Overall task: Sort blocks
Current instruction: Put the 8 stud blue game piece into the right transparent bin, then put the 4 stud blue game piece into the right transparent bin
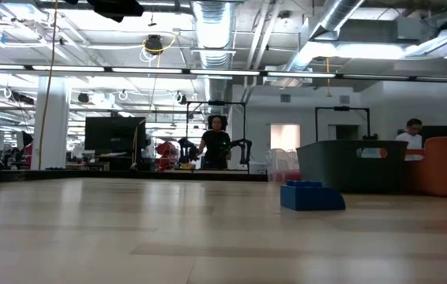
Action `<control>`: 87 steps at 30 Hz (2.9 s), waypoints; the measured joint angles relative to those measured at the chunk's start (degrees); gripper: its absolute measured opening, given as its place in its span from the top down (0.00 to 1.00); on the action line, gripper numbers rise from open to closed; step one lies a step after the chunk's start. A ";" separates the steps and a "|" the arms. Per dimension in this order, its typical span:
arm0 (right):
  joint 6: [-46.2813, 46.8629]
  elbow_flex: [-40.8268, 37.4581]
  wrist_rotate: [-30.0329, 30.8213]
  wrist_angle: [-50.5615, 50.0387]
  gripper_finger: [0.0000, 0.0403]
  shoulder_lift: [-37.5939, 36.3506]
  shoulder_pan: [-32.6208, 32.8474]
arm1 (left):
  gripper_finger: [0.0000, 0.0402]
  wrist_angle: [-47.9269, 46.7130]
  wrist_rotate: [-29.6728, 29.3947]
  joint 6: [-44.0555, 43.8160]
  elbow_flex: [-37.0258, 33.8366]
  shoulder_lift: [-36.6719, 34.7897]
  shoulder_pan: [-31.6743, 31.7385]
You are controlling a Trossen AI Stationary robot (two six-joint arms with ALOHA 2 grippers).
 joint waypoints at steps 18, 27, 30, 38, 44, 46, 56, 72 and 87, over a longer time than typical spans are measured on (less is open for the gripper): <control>27.95 0.13 6.86 -9.59 0.80 -19.90 -0.20 | 0.55 0.00 0.00 0.00 0.00 0.00 -0.01; 37.20 0.13 24.51 -12.03 0.80 -23.97 -5.50 | 0.55 0.07 0.00 0.33 0.00 0.00 0.00; 36.57 0.13 33.27 -12.26 0.80 -22.85 -10.60 | 0.55 0.59 0.00 1.38 0.00 0.00 0.01; 28.35 0.07 37.13 -18.03 0.80 -22.01 -32.31 | 0.55 0.96 0.00 2.69 0.00 -0.01 -0.01; 15.79 0.07 37.16 -18.54 0.80 -22.16 -49.64 | 0.55 0.53 0.00 3.85 0.00 -0.02 -0.01; 11.80 0.07 37.16 -18.30 0.80 -22.16 -55.29 | 0.55 0.08 -0.02 3.83 0.00 -0.02 0.01; -7.69 0.07 36.40 -9.70 0.78 -22.10 -76.81 | 0.55 -1.92 -0.01 0.58 0.00 0.00 0.01; -14.44 0.07 33.24 -5.39 0.49 -22.10 -67.17 | 0.55 -4.07 -0.02 -0.25 0.00 -0.02 0.00; -20.08 0.07 17.46 30.96 0.48 -18.05 -33.87 | 0.55 -4.02 -0.02 -0.66 0.00 -0.02 -0.01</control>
